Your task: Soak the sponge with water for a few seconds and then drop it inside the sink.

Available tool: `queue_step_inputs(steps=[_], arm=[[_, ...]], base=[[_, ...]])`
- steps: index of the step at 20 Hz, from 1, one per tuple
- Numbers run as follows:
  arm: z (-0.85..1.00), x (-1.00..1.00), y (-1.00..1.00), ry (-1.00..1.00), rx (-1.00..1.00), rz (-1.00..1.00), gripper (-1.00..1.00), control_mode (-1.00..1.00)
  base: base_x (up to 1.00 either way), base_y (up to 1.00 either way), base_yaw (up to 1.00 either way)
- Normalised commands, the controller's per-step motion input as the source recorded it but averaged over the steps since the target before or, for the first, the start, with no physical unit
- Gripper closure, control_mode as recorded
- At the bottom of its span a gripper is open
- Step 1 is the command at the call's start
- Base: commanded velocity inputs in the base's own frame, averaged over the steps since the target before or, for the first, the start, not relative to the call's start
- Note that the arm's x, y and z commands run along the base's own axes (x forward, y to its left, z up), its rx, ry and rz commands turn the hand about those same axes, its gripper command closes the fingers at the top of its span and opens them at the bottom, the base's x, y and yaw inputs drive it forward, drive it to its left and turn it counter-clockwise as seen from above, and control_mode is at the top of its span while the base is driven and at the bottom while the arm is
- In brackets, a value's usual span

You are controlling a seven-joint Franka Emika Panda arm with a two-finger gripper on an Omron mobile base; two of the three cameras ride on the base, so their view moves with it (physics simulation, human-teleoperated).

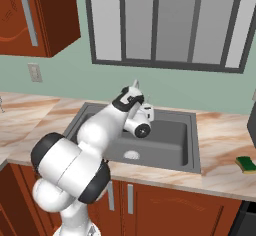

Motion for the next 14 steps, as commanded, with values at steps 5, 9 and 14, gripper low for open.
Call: queue_step_inputs(steps=[5,9,14], arm=[[0.00,0.12,-0.02,0.00,0.00,0.00,-1.00,-1.00],[0.00,0.10,-0.08,0.00,0.00,0.00,-1.00,-1.00],[0.00,0.01,-0.13,0.00,0.00,0.00,-1.00,-1.00]], base=[[0.00,0.00,0.00],[0.00,0.00,0.00],[0.00,0.00,0.00]])
